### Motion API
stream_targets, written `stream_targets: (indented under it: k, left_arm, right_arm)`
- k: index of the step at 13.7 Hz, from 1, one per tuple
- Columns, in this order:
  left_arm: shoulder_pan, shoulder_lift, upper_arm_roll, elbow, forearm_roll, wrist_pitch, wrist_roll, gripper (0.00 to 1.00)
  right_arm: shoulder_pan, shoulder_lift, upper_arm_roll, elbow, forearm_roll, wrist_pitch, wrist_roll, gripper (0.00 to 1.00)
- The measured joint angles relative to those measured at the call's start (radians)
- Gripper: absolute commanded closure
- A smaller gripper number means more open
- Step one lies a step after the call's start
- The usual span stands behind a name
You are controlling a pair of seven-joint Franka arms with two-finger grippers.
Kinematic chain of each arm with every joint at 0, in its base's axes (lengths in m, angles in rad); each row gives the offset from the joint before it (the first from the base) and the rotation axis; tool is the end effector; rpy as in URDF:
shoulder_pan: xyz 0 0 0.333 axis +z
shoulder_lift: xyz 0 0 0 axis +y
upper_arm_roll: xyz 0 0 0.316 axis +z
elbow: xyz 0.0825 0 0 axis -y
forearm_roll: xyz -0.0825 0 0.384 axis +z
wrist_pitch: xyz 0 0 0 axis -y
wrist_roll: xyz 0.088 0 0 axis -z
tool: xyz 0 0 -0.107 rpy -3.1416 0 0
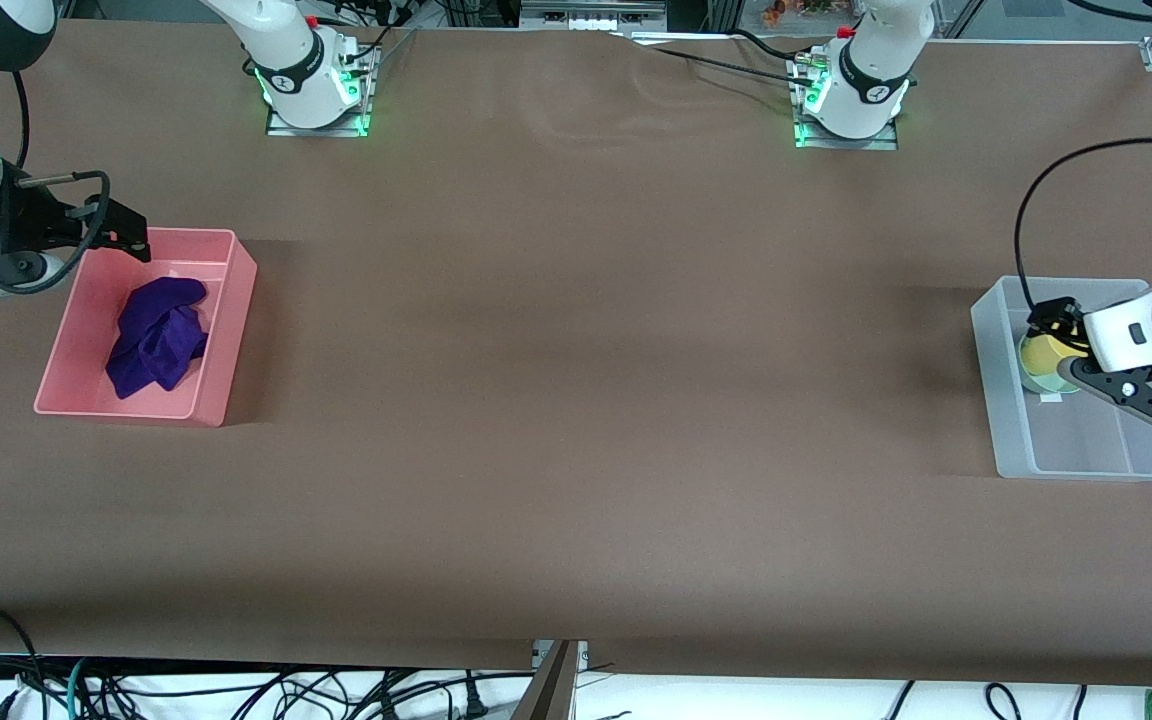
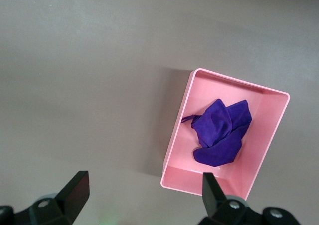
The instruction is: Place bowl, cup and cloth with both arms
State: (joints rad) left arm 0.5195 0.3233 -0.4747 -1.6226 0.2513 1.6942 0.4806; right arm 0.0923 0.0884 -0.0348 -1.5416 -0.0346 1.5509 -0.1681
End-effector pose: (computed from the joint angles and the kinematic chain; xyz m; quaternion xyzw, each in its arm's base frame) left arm 0.6186 0.0801 0.4362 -0.9637 0.2401 0.1151 0.0195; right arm 0.5768 0.0303 0.5866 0.9927 0.1128 -0.0405 0.0166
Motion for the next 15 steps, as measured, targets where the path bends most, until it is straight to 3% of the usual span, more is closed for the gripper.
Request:
stream_targets:
  k: [3,5,6,9,10,13,15]
  left_arm:
    - [-0.004,-0.008,-0.135,0.133,-0.001,-0.142,-0.2,0.0]
    - [-0.019,-0.028,-0.158,0.183,-0.037,-0.188,-0.275,0.0]
    - [-0.064,-0.051,-0.112,0.19,-0.084,-0.206,-0.305,0.0]
    - [-0.39,-0.141,0.225,0.163,-0.172,-0.191,-0.427,0.0]
    - [-0.459,-0.177,0.295,0.12,-0.178,-0.14,-0.443,0.0]
    - [-0.496,-0.279,0.366,-0.043,-0.202,-0.023,-0.458,0.0]
    - [-0.496,-0.304,0.386,-0.086,-0.226,-0.005,-0.458,0.0]
  right_arm:
    - [0.0,0.0,0.0,0.0,0.0,0.0,0.0,0.0]
    - [-0.001,0.0,-0.001,0.0,0.0,0.0,0.0,0.0]
    - [-0.001,0.0,-0.001,0.0,0.0,0.0,0.0,0.0]
    - [-0.001,0.0,-0.001,0.0,0.0,0.0,0.0,0.0]
    - [-0.001,0.0,-0.001,0.0,0.0,0.0,0.0,0.0]
    - [-0.001,0.0,-0.001,0.0,0.0,0.0,0.0,0.0]
    - [-0.001,0.0,-0.001,0.0,0.0,0.0,0.0,0.0]
